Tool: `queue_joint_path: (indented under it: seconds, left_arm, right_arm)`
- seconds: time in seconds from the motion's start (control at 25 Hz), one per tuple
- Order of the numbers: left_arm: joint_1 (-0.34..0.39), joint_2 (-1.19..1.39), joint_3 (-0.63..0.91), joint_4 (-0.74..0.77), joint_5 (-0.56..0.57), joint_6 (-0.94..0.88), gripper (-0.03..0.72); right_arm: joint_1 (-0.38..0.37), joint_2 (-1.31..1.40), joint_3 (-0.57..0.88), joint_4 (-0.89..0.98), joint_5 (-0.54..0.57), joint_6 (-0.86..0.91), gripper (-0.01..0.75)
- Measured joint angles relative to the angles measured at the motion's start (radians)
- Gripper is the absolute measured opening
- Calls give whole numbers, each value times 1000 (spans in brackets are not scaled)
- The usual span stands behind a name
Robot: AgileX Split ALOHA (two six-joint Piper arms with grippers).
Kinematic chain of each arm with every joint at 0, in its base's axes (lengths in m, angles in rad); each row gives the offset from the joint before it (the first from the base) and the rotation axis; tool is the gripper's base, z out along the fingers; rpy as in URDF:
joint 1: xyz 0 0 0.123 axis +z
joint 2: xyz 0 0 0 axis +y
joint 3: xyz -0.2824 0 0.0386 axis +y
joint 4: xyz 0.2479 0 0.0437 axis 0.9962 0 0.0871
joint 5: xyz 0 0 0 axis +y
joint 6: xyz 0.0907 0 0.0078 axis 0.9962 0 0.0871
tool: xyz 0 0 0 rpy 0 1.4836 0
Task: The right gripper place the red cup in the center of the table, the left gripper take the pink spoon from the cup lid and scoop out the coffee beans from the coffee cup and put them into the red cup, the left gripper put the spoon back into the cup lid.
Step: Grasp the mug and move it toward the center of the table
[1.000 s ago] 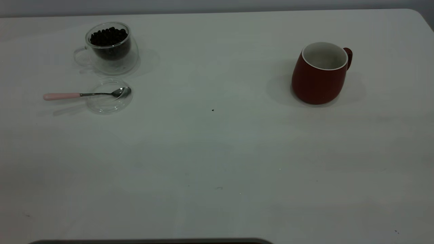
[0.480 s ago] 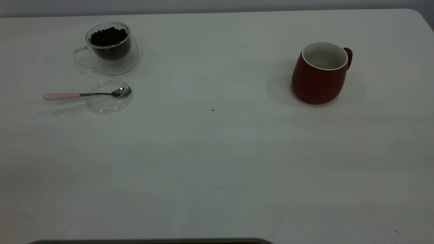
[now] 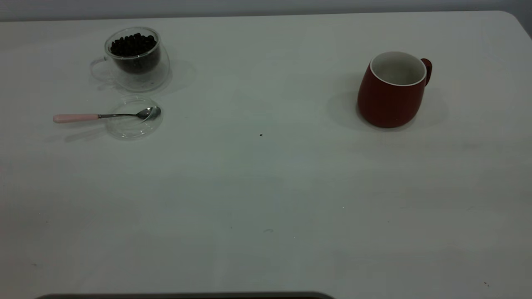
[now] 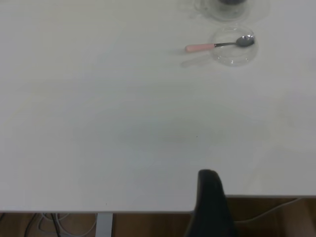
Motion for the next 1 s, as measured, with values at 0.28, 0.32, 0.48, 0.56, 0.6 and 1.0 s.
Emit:
queue_joint_path:
  seconds: [0.28,0.32,0.48,0.56,0.6,1.0]
  left_arm:
    - [0,0,0,0,0,0,589]
    - [0,0,0,0,0,0,589]
    - [0,0,0,0,0,0,589]
    - [0,0,0,0,0,0,589]
    - [0,0,0,0,0,0,589]
    - [0,0,0,0,0,0,589]
  right_arm:
    - [0,79,-66,19,2,-4,602]
    - [0,117,-90,20,2,-17,613]
    - [0,369,-204,26,-9,-111,684]
    - [0,524,-257,48,-38,-184,700]
    - [0,587,-276,65,-58,-220,702]
    - [0,1199,-351,107,-381,-684,695]
